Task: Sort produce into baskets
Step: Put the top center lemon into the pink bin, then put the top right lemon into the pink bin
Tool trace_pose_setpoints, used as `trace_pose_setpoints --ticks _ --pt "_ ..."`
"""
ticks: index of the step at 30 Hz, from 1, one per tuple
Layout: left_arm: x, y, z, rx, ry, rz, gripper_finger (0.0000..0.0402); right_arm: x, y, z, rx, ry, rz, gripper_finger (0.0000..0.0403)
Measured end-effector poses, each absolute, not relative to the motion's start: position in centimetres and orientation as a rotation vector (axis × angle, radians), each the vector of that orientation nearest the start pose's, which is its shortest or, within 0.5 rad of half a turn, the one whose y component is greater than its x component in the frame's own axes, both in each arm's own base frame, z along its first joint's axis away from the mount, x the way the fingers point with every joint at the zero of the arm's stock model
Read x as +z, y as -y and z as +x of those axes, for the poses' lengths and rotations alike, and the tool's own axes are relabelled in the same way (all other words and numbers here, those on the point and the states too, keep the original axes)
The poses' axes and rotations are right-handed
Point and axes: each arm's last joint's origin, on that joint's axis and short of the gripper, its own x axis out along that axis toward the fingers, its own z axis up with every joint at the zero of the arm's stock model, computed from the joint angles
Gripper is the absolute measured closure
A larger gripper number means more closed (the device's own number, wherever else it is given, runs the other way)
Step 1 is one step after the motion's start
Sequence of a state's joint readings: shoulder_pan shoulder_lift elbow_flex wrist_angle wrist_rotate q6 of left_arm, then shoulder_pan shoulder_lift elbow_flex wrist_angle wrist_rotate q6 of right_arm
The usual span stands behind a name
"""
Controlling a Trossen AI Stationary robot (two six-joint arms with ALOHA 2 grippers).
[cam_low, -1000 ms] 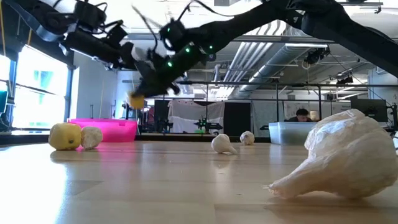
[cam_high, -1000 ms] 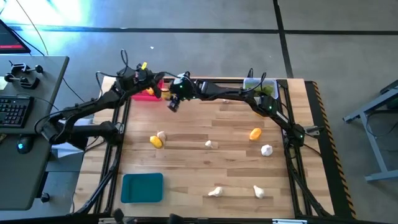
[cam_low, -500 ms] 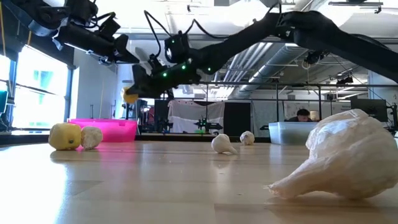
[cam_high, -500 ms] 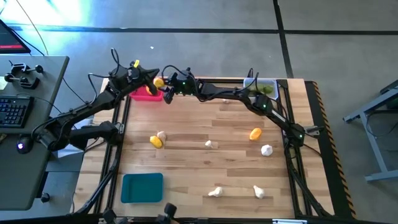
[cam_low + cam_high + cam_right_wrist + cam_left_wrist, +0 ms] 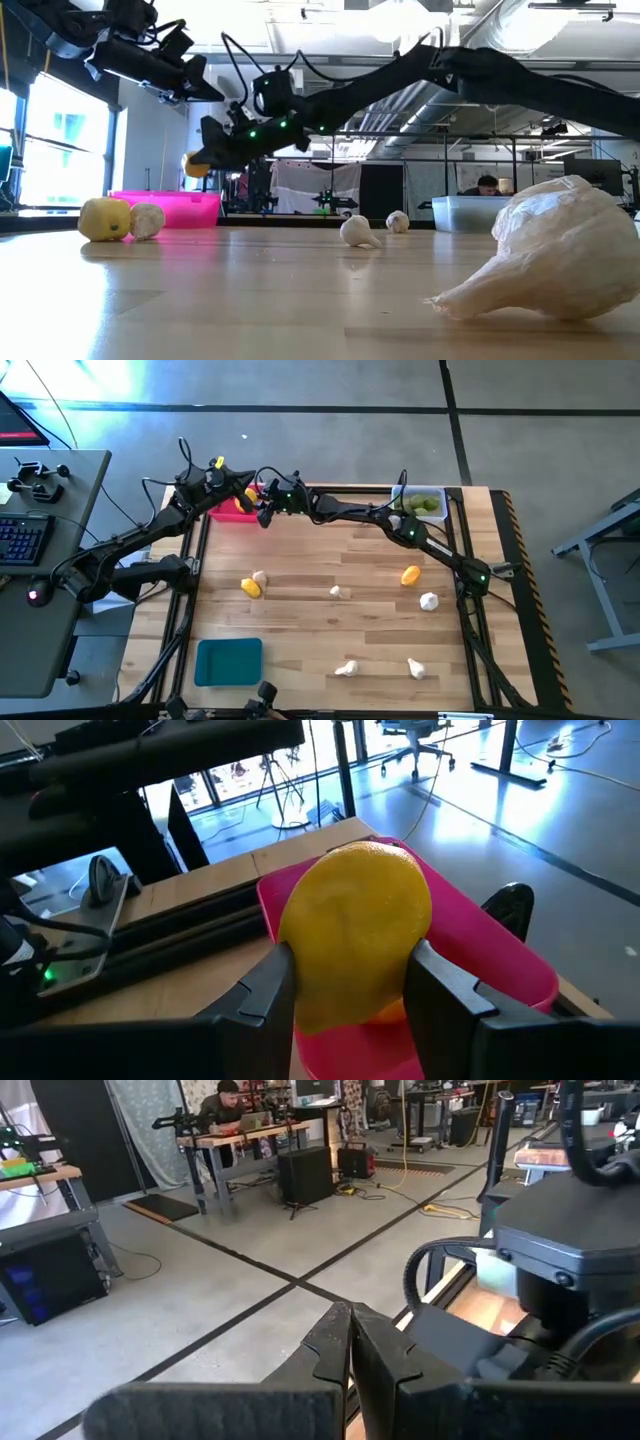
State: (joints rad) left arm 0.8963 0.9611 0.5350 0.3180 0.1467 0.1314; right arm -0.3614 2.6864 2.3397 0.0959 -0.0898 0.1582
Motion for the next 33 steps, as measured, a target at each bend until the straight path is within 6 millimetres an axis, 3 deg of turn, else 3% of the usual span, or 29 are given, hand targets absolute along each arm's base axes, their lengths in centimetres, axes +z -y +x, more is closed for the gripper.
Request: trace_pose_setpoints --ticks 8,24,30,33 --pt "26.3 -16.3 13.6 0.741 -0.145 0.07 0.0401 15.8 21.2 56.4 -0.27 -0.247 0.221 0.0267" --pt "26.2 -16.3 13.6 0.74 -0.153 0.065 0.0401 15.8 21.3 56.4 -0.287 -0.243 0.219 0.0183" --pt "26.1 -16.3 13.6 0.739 -0.162 0.061 0.0401 15.5 21.1 56.4 -0.261 -0.267 0.226 0.0167" --pt "26.1 -16.3 13.6 0.739 -0.162 0.061 0.0401 16.4 20.9 56.2 -0.236 -0.277 0.232 0.0168"
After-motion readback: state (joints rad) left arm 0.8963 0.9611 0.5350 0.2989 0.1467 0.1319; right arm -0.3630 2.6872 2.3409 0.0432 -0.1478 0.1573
